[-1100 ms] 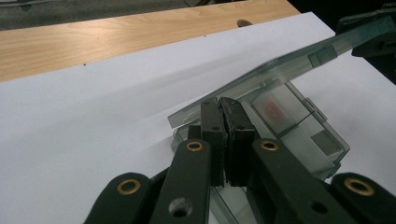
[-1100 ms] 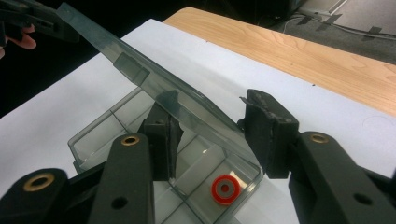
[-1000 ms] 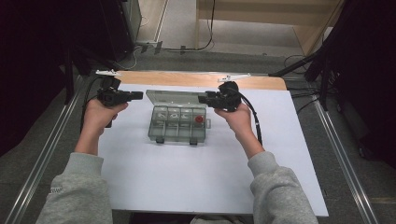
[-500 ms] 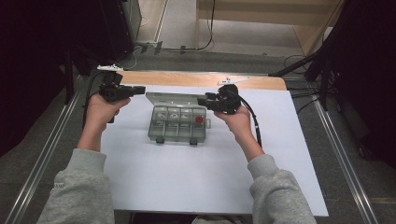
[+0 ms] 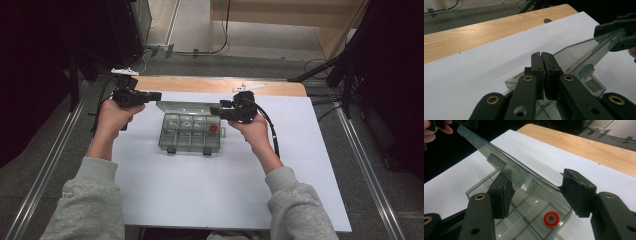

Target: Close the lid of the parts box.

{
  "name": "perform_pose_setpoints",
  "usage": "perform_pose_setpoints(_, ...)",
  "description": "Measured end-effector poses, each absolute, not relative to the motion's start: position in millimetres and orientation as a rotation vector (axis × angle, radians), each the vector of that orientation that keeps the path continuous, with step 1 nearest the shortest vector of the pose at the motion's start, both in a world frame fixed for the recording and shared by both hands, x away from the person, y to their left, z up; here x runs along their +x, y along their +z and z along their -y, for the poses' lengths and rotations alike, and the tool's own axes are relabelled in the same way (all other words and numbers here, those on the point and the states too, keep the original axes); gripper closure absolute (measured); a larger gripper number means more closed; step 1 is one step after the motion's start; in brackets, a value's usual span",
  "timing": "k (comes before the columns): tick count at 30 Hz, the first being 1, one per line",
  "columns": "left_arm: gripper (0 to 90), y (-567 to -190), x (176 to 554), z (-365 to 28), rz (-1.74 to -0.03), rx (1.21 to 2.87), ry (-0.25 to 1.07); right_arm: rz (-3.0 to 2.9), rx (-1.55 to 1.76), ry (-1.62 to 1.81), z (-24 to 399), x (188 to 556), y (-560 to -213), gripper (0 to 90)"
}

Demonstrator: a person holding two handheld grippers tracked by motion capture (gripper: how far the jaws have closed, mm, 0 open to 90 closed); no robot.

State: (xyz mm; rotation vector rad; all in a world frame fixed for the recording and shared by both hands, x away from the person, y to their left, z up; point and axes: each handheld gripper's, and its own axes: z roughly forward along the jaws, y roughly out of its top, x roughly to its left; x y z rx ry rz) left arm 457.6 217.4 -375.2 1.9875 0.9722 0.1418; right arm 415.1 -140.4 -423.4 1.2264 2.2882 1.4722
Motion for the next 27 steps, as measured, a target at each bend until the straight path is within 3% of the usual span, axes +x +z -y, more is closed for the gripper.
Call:
perform_pose_setpoints(13, 87.8, -375, 457, -216, -0.968, 1.987, 0.135, -2.309, 1.238, 1.449, 144, 412, -419, 34.0)
perform_pose_setpoints(27, 87.9, -377, 458, -216, -0.966, 1.993, 0.140, -2.337, 1.216, 1.463, 147, 400, -395, 32.2)
